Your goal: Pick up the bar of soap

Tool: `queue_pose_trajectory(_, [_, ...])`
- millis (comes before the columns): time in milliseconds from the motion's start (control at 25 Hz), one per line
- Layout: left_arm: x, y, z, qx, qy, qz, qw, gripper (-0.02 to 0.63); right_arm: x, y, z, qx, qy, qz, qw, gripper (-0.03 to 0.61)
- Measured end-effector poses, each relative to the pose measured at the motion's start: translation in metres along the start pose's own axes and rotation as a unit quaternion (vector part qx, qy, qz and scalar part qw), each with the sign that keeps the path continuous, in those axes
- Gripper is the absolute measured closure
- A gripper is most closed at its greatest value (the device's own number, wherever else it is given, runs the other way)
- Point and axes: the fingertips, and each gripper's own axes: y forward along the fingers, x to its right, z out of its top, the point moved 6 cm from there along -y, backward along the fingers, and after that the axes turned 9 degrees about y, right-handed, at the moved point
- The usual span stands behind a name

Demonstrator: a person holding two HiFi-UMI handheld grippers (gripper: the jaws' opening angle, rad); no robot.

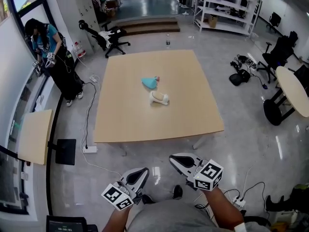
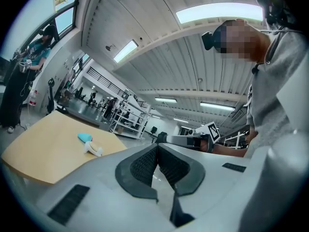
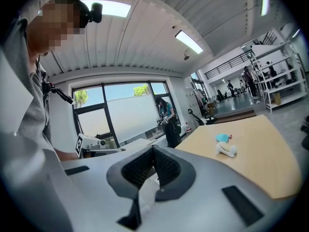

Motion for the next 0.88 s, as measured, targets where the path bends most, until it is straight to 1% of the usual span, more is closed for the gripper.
queue_pose_trajectory(280, [-0.012,0.001,0.0,-0.003,-0.004,0.0,1.0,0.607,0.005,0.008,0.002,-0.005,0.006,-0.005,1.0,0.574])
queue_pose_trajectory(520, [-0.014,0.003,-0.002,-0.005,-0.008,-0.002,0.9999,0.607,0.007,0.011,-0.001,-0.011,0.011,-0.005,1.0,0.574])
queue_pose_trajectory(680, [-0.013,0.005,-0.009,-0.008,-0.009,-0.005,0.9999,0.607,0.012,0.011,-0.009,-0.018,0.023,-0.008,1.0,0.574])
queue_pose_trajectory(880, [-0.016,0.004,-0.019,-0.017,-0.02,-0.004,0.9996,0.607,0.021,0.012,-0.019,-0.03,0.047,-0.019,0.998,0.574])
